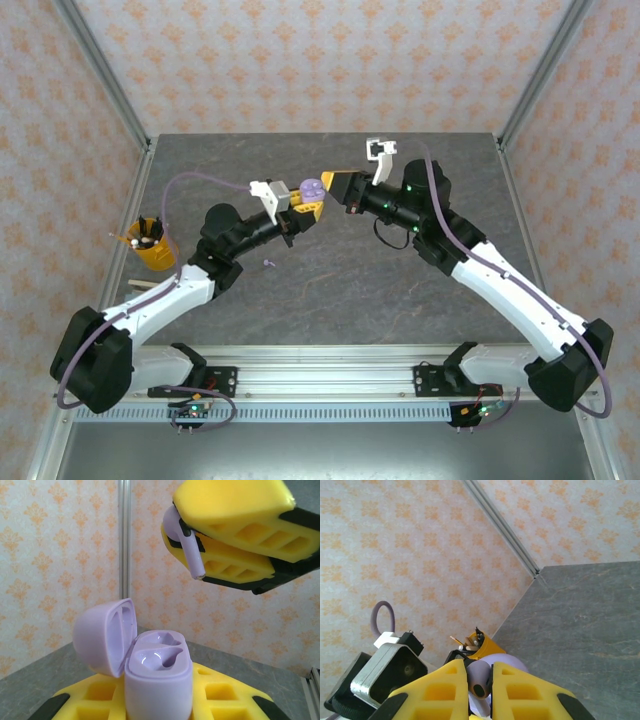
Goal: Insert the wireless bluetooth earbuds into the charging case
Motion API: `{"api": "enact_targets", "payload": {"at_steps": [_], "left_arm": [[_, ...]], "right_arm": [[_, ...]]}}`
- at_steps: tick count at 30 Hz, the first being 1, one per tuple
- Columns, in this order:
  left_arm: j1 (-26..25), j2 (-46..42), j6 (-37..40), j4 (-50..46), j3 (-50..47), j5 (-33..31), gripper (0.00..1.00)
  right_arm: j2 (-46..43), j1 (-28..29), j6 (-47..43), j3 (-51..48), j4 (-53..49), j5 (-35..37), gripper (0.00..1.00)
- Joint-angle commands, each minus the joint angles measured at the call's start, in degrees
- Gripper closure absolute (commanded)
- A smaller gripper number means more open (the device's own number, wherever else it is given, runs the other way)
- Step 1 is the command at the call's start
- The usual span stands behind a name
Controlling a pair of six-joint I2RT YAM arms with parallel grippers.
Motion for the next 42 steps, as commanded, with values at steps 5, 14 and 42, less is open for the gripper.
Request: {"api": "enact_targets", "payload": {"at_steps": [5, 14, 42], "left_arm": [[-0.8, 1.1, 0.5, 3.9, 4.5, 1.8, 1.00], [-1.3, 1.8, 0.3, 4.0, 6.7, 1.8, 1.00], [-2.2, 1.1, 0.1, 4.9, 6.5, -0.9, 1.00]], "right_arm": [[-2.9, 0.8, 0.8, -2.0, 7.3, -1.8, 0.86], [-2.9, 1.0, 0.6, -3.5, 9.3, -0.2, 0.87], [-3.8, 1.0, -1.4, -4.9, 7.6, 1.9, 0.90]]}}
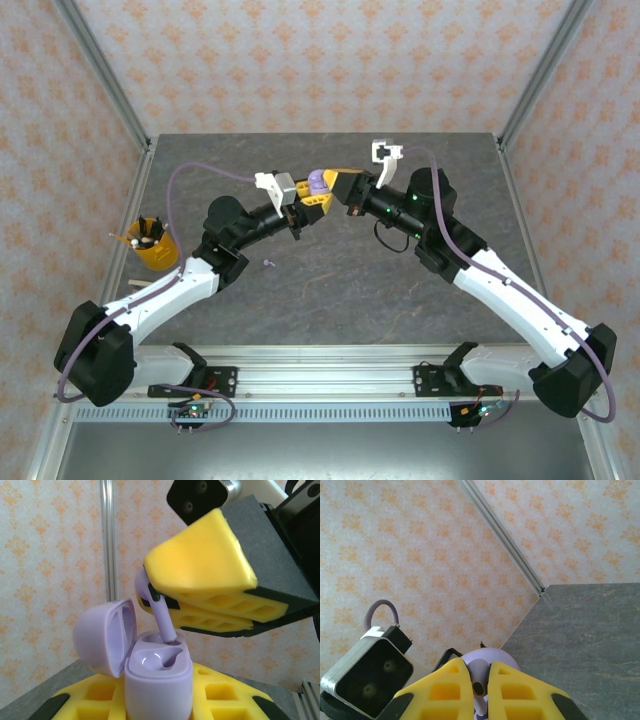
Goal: Insert the wireless bluetooth earbuds into the charging case
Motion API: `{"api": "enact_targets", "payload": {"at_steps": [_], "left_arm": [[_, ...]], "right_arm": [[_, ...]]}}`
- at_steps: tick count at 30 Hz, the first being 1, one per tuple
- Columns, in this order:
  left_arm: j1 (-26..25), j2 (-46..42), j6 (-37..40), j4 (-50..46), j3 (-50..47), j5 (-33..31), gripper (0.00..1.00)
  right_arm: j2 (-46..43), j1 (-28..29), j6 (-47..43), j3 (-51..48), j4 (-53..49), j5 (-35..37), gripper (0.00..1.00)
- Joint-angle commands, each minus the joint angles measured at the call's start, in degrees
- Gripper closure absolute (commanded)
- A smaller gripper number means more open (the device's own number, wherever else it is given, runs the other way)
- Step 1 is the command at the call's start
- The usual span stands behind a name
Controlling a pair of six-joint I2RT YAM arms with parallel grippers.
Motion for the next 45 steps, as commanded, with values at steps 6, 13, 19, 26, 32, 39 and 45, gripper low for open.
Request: {"api": "enact_targets", "payload": {"at_steps": [6, 13, 19, 26, 32, 39, 45], "left_arm": [[-0.3, -0.8, -0.3, 4.7, 1.7, -3.1, 1.00], [-0.3, -0.2, -0.7, 4.2, 2.3, -3.9, 1.00], [-0.3, 0.7, -1.5, 3.8, 1.9, -3.4, 1.00], [-0.3, 0.9, -2.1, 4.4, 0.2, -4.0, 1.00], [-0.3, -0.3, -0.3, 3.0, -2.2, -8.5, 1.00], [1.8, -3.1, 2.3, 0.6, -5.1, -15.5, 1.00], [6.1, -4.6, 2.0, -0.3, -4.1, -14.8, 1.00]], "right_arm": [[-2.5, 0.3, -2.0, -2.2, 0.6, -0.3, 0.90], [-2.7, 0.3, -3.8, -2.1, -1.4, -1.4, 0.87], [-1.4, 0.3, -3.7, 0.2, -3.8, 0.2, 0.72], [-0.5, 0.2, -3.1, 3.2, -5.3, 2.3, 0.56], [-4.2, -0.8, -0.8, 3.6, -6.7, 4.0, 0.35], [-7.7, -0.9, 1.3, 3.1, -17.4, 8.8, 0.31], [1.9, -0.8, 5.6, 2.3, -26.1, 6.3, 0.32]]}}
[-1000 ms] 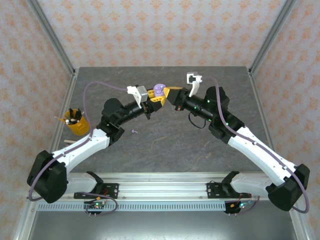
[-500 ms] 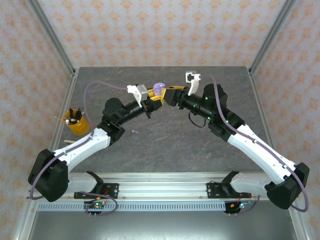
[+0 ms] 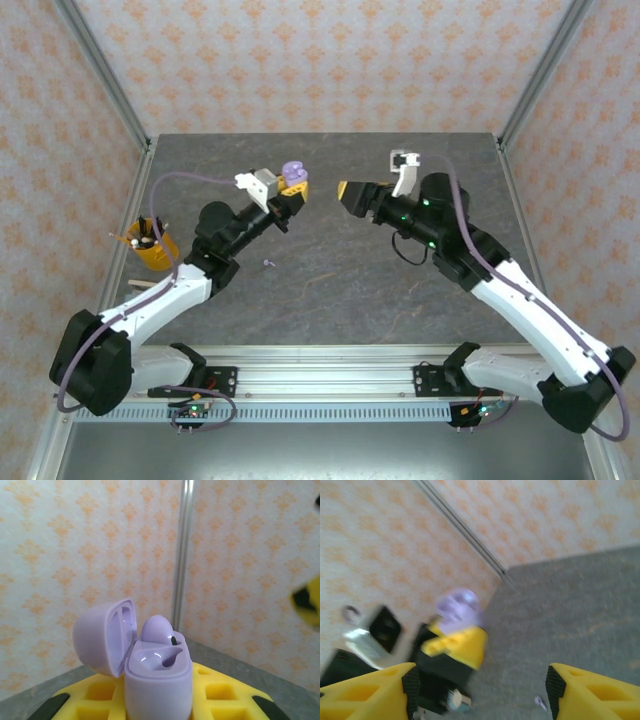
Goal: Insert the wireless bluetooth earbuds into the charging case
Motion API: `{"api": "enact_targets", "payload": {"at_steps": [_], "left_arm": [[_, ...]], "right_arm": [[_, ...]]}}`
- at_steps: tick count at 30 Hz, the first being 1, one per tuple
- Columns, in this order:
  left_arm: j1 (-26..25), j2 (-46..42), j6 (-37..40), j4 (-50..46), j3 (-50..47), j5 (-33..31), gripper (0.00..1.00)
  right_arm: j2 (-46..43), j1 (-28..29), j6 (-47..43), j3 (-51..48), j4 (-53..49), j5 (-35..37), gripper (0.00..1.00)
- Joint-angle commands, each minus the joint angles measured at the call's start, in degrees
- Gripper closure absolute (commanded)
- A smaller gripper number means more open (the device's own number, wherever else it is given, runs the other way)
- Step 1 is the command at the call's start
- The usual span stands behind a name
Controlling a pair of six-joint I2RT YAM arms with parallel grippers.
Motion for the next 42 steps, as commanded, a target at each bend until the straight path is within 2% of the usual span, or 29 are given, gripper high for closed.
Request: {"api": "enact_targets", "payload": {"at_steps": [1, 5, 9, 13, 17, 21, 24, 36, 42], "left_arm": [[1.9, -1.3, 1.2, 0.7, 1.5, -1.1, 1.00], [3.5, -0.6, 0.6, 1.1, 3.3, -0.5, 1.00], [5.3, -0.2, -0.4, 1.8, 4.4, -0.3, 1.00], [7.7, -0.2, -1.2, 1.9, 5.5, -0.6, 1.00], [10.3, -0.2, -2.1, 1.6, 6.2, -0.6, 1.00], [13.3, -0.6, -3.4, 1.3, 6.7, -0.5, 1.00], [15.1, -0.5, -4.8, 2.0, 7.0, -0.8, 1.00], [17.9, 2.4, -6.8, 3.0, 10.6, -0.2, 1.00], [18.3, 3.9, -7.3, 3.2, 11.7, 0.1, 1.00]], "right_arm": [[8.4, 0.0, 3.9, 0.5, -8.7, -1.2, 0.33], [19.5, 2.2, 4.9, 2.6, -11.7, -1.0, 0.36], [31.6, 5.4, 3.0, 9.5, -16.9, -0.6, 0.38], [44.1, 8.7, -2.1, 19.0, -23.5, -1.1, 0.40], [52.6, 11.7, -9.0, 26.4, -26.3, -1.6, 0.41], [58.2, 13.9, -16.6, 30.9, -26.8, -1.5, 0.41], [61.4, 14.6, -19.0, 33.4, -27.2, -0.7, 0.41], [74.5, 14.9, -22.4, 50.8, -35.9, 2.3, 0.41], [77.5, 15.0, -23.2, 54.5, -38.3, 2.4, 0.43]]}}
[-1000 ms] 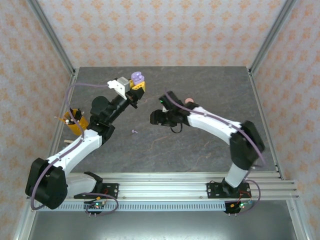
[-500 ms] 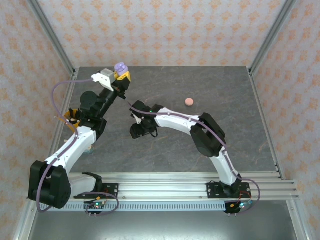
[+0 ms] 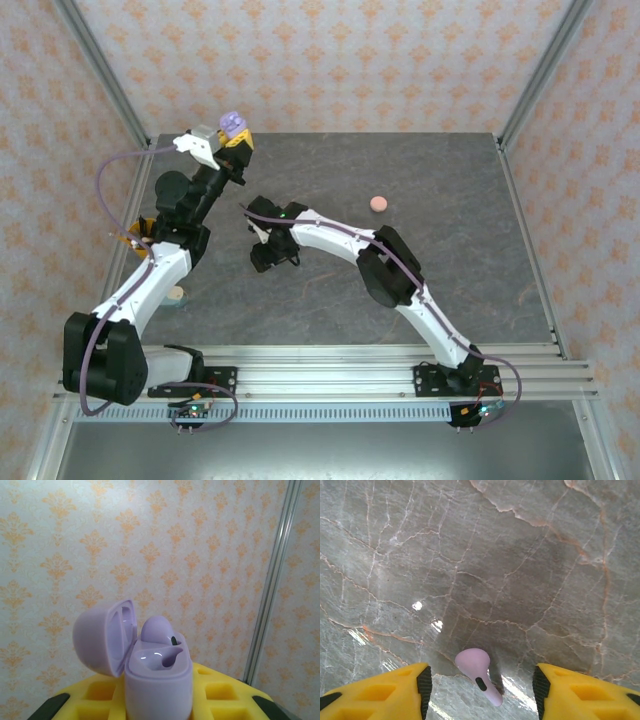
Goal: Insert the wireless bluetooth earbuds into the charging case
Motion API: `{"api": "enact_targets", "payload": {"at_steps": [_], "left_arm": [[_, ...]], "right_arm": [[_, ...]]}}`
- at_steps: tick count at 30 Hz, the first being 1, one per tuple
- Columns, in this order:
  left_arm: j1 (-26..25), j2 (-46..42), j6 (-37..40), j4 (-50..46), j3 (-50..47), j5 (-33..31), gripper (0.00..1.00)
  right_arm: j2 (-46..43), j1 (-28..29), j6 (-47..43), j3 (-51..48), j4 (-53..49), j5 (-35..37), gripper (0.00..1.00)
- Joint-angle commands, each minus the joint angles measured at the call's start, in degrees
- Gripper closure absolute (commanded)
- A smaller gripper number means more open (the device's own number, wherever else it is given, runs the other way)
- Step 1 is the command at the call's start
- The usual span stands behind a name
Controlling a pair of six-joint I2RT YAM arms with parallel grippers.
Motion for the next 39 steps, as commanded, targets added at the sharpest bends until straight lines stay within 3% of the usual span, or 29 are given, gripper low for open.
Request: {"api": "enact_targets", "payload": {"at_steps": [1, 10, 18, 39], "left_arm": [[0.3, 0.7, -1.0, 3.0, 2.2, 0.2, 1.00], [0.4, 2.0, -2.3, 4.1, 2.3, 0.2, 1.00], [0.4, 1.5, -2.4, 3.7, 2.2, 0.1, 1.00], [0.4, 0.9, -2.5, 3.1, 1.3, 0.7, 1.00]], "right_arm": [[1.9, 0.1, -1.6, 2.1, -4.1, 1.9, 0.44], [4.1, 1.6, -2.6, 4.6, -7.3, 6.7, 0.53], [7.2, 3.5, -4.0, 9.6, -10.4, 9.4, 0.54], [6.9, 4.4, -2.4, 10.8, -11.2, 13.7, 0.81]]}}
